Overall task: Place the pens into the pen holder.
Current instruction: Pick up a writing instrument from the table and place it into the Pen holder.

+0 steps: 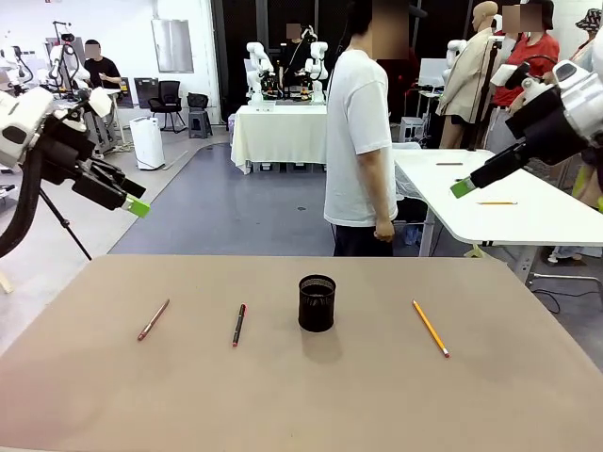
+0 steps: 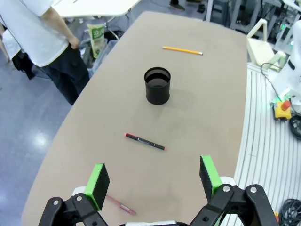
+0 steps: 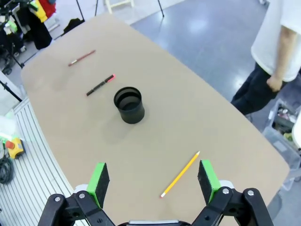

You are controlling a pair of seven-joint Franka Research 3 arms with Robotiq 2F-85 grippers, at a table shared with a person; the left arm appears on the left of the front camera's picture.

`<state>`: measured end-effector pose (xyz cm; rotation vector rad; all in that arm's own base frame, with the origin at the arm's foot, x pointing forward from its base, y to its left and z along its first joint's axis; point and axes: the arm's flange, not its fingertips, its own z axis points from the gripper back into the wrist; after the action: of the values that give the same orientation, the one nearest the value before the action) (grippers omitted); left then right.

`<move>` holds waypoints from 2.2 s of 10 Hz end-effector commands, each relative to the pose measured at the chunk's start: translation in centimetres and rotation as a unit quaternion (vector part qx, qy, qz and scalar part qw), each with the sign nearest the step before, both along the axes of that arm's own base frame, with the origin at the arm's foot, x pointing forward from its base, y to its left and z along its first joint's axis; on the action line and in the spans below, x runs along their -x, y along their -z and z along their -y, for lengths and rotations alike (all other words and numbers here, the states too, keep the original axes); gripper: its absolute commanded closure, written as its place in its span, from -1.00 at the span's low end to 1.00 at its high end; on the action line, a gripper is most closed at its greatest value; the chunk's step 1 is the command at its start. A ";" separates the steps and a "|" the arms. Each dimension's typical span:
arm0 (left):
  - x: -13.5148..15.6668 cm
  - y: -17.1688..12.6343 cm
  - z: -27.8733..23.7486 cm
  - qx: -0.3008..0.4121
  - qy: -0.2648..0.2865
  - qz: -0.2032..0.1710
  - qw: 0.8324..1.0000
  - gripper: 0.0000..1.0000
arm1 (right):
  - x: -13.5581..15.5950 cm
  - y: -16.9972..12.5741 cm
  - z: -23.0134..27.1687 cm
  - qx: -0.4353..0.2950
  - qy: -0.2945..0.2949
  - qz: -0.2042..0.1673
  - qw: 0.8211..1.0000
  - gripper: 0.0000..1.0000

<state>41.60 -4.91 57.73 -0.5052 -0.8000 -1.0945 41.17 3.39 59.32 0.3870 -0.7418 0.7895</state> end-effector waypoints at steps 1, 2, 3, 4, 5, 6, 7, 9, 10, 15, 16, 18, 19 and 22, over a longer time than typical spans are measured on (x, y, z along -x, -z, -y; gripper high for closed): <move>-0.5 -0.2 -0.1 0.016 0.008 0.005 1.000 -1.00 | -0.6 1.2 0.4 -0.004 -0.035 0.032 0.999 -1.00; -0.5 -0.4 -0.1 0.014 0.008 0.003 1.000 -1.00 | -0.8 1.5 0.6 -0.007 -0.039 0.038 0.998 -1.00; -0.5 -0.5 0.1 0.009 0.009 -0.007 1.000 -1.00 | -0.9 1.6 0.8 -0.006 -0.037 0.046 0.998 -1.00; -0.2 -0.2 -0.1 0.008 -0.003 -0.004 1.000 -1.00 | -0.2 0.6 0.0 0.007 -0.024 0.016 1.000 -1.00; -0.2 -0.2 -0.1 0.008 -0.003 -0.004 1.000 -1.00 | -0.2 0.6 0.0 0.007 -0.024 0.016 1.000 -1.00; -0.2 -0.2 -0.1 0.008 -0.003 -0.004 1.000 -1.00 | -0.2 0.6 0.0 0.007 -0.024 0.016 1.000 -1.00; -0.2 -0.2 -0.1 0.008 -0.003 -0.004 1.000 -1.00 | -0.2 0.6 0.0 0.007 -0.024 0.016 1.000 -1.00; -0.2 -0.2 -0.1 0.008 -0.003 -0.004 1.000 -1.00 | -0.2 0.6 0.0 0.007 -0.024 0.016 1.000 -1.00; -0.2 -0.2 -0.1 0.008 -0.003 -0.004 1.000 -1.00 | -0.2 0.6 0.0 0.007 -0.024 0.016 1.000 -1.00; -0.2 -0.2 -0.1 0.008 -0.003 -0.004 1.000 -1.00 | -0.2 0.6 0.0 0.007 -0.024 0.016 1.000 -1.00; -0.2 -0.2 -0.1 0.008 -0.003 -0.004 1.000 -1.00 | -0.2 0.6 0.0 0.007 -0.024 0.016 1.000 -1.00; -0.2 -0.2 -0.1 0.008 -0.003 -0.004 1.000 -1.00 | -0.2 0.6 0.0 0.007 -0.024 0.016 1.000 -1.00; -0.2 -0.3 -0.1 -0.001 -0.008 -0.007 1.000 -1.00 | -0.2 0.6 0.0 0.007 -0.024 0.016 1.000 -1.00; -1.4 0.8 6.4 -0.113 -0.123 -0.117 0.979 -1.00 | -0.2 0.6 0.0 0.007 -0.024 0.016 1.000 -1.00</move>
<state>42.51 -9.32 56.33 -0.3729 -0.5903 -0.9352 41.39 3.24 58.56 0.3609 -0.7564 0.8617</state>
